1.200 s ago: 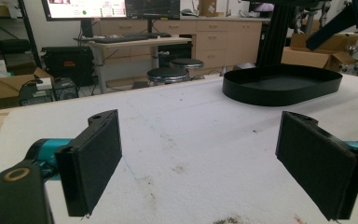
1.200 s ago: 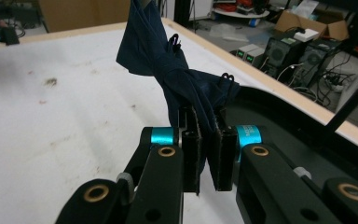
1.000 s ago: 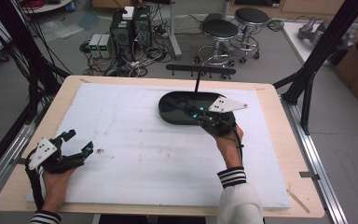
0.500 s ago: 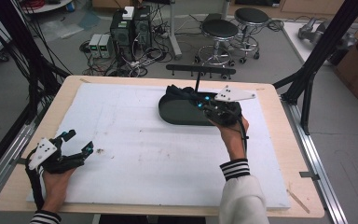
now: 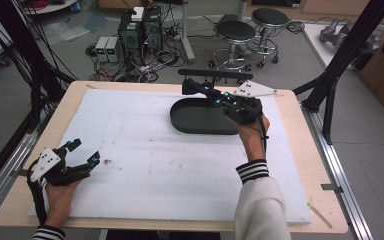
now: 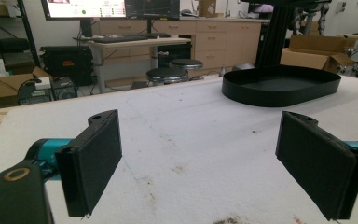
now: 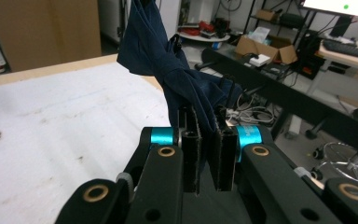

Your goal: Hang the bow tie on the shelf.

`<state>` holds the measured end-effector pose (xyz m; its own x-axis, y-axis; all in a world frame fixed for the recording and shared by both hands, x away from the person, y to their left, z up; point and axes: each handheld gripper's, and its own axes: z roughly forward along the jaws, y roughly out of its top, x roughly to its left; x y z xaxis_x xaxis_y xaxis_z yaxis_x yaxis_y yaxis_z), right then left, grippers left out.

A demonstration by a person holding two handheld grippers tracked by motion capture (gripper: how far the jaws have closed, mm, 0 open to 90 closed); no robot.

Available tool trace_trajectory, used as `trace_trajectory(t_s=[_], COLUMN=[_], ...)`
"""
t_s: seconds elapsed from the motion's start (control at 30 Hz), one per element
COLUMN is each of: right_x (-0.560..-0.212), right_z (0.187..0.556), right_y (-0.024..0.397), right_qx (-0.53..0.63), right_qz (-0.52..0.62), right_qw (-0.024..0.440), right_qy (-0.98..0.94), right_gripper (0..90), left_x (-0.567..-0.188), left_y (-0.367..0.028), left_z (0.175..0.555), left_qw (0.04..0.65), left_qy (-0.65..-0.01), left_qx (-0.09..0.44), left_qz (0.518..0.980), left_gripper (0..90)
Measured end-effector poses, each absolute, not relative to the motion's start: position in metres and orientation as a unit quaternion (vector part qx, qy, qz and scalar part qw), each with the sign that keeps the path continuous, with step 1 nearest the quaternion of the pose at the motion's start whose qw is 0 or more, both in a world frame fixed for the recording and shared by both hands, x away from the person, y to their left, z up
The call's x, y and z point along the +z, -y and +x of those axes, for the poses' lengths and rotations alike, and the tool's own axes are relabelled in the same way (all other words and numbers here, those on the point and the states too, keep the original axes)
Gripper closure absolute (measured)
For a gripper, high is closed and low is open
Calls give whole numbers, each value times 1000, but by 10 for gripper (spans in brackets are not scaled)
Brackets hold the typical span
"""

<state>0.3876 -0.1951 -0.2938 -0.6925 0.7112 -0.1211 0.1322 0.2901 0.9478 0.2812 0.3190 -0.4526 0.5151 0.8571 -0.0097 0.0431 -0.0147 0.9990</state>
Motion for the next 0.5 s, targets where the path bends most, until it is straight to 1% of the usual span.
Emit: trace_trajectory(t_s=[0.5], right_x=[-278], right_z=[404], right_y=[191], right_qx=[523], right_qz=[290], right_qw=[301], right_qy=[-743], right_gripper=[847], left_x=[-453], left_y=[-319], left_z=[281], left_qw=[604], left_qy=[-359], left_qx=[336], left_qz=[627], left_gripper=[146])
